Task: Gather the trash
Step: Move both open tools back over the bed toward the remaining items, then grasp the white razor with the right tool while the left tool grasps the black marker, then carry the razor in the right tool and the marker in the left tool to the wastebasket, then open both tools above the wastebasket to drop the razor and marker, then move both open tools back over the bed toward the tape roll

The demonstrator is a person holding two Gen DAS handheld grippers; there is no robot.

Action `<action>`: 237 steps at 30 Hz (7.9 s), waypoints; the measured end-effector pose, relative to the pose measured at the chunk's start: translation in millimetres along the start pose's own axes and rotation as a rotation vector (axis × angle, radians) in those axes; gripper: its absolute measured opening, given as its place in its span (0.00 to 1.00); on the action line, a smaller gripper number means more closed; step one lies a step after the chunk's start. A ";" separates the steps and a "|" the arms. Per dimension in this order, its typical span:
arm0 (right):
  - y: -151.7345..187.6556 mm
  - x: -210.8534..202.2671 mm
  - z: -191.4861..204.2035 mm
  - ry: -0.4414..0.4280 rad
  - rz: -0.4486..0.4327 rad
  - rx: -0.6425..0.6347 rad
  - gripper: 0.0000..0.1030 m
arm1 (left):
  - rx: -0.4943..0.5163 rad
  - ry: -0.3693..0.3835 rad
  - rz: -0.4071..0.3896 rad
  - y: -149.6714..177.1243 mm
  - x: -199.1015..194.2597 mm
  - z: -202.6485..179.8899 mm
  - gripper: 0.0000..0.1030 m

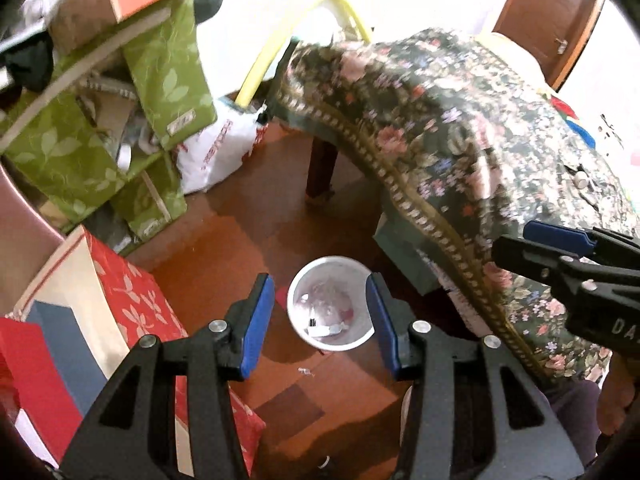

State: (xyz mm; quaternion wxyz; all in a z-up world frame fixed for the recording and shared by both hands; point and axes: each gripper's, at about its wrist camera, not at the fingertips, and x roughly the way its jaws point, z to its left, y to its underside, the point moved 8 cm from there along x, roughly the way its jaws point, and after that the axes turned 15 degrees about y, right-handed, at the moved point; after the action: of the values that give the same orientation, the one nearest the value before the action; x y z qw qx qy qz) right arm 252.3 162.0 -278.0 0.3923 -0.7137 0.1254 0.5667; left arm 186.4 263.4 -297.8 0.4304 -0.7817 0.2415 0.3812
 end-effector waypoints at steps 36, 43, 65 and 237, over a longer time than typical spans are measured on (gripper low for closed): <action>87.5 -266.4 -301.9 0.481 -0.589 0.482 0.83 | 0.424 0.301 -0.320 -35.9 -98.4 -348.7 0.97; 109.4 -259.1 -358.6 0.560 -0.540 0.489 0.83 | 0.465 0.318 -0.271 -45.2 -49.7 -405.0 0.97; 126.5 -39.9 -507.5 0.358 -0.138 0.738 0.76 | 0.567 0.380 -0.031 -66.2 176.6 -481.0 0.97; -0.7 -132.7 -84.4 0.148 -0.356 0.093 0.41 | 0.212 0.174 -0.204 -37.5 -82.8 -142.3 0.15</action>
State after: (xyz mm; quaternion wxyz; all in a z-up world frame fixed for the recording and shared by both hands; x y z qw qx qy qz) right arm 269.4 68.0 -153.1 0.5084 -0.7455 0.0517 0.4279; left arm 219.0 164.8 -164.7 0.5244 -0.7824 0.2364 0.2387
